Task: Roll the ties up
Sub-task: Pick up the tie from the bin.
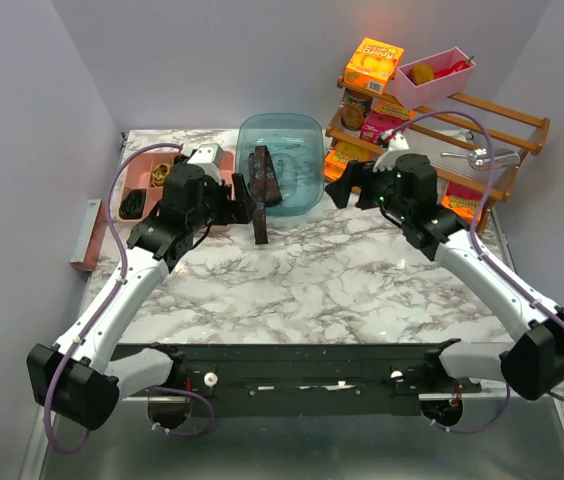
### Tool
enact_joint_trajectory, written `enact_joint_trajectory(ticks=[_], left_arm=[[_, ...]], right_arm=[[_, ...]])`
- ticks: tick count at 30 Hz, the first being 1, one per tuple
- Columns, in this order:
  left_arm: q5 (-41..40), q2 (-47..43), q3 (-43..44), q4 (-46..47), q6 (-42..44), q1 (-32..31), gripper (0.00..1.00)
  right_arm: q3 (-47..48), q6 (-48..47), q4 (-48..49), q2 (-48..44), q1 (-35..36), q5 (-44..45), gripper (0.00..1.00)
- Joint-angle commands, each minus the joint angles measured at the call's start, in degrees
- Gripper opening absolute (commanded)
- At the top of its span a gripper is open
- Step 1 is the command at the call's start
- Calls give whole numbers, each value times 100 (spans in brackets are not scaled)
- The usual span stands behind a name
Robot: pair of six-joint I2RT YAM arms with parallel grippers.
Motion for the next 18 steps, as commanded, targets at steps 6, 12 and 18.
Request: enact_joint_trajectory(ticks=[6,12,18], left_arm=[[919,224,-434,261,-501,204,99],[945,172,-478,226,-414,397,99],[945,14,-513,94,-229,670,99]], right_arm=[[350,-250,465,1725,899,-1038,100],[289,223,1562,2630,1006,-1838,100],[438,689,2310,3272,1173,-2278,100]])
